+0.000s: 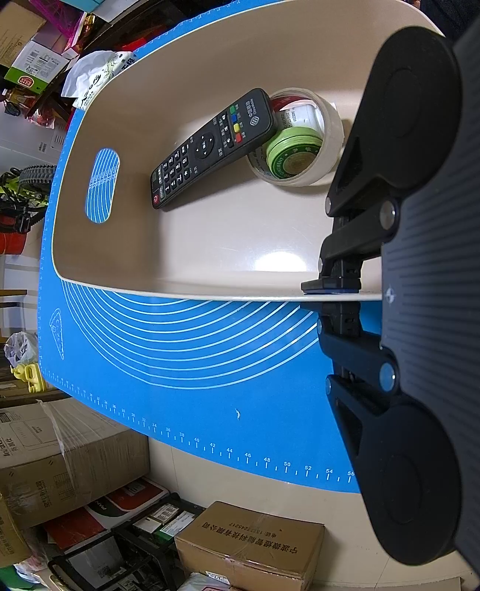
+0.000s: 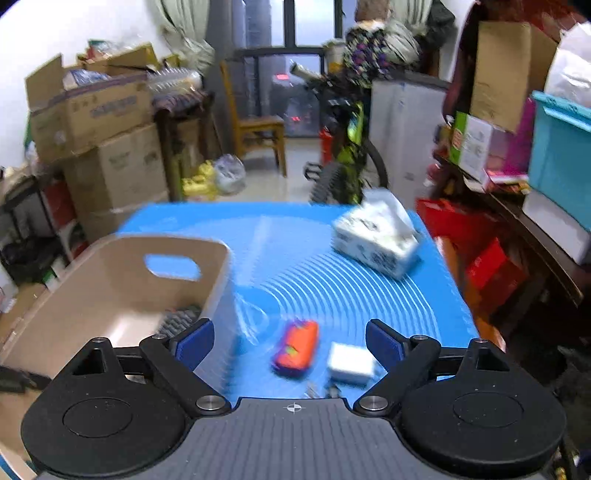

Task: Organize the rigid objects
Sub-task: 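Grasp the black marker on the mat with the right tool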

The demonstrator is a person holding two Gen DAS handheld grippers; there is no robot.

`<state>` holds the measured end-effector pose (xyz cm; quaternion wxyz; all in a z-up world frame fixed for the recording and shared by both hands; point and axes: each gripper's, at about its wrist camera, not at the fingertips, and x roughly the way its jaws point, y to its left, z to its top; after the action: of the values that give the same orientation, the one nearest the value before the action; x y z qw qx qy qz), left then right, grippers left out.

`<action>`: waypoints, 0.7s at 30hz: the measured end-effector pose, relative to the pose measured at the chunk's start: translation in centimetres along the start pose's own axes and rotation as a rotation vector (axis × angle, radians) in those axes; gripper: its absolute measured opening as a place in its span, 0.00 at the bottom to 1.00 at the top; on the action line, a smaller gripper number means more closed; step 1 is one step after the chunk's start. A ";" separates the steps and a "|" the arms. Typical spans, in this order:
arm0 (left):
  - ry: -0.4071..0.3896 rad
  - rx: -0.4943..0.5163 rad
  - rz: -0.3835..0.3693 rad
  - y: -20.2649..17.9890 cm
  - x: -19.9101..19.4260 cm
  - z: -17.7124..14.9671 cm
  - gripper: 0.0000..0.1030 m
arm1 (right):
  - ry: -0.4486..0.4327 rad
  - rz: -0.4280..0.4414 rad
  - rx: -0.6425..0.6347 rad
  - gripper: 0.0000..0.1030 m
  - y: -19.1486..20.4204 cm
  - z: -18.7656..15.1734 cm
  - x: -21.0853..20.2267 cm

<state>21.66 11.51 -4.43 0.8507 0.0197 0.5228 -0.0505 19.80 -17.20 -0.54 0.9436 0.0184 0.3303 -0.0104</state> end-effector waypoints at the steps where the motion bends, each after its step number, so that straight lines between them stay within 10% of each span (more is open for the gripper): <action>1: 0.000 -0.001 -0.001 0.0 0.0 0.0 0.03 | 0.010 -0.013 -0.015 0.87 -0.3 -0.5 0.3; 21: 0.001 -0.001 0.001 -0.1 0.1 0.0 0.03 | 0.145 -0.069 -0.044 0.71 -3.6 -8.3 6.4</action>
<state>21.68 11.38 -4.49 0.8506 0.0196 0.5232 -0.0496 19.53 -20.49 -11.08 0.9166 -0.0130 0.3981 -0.0345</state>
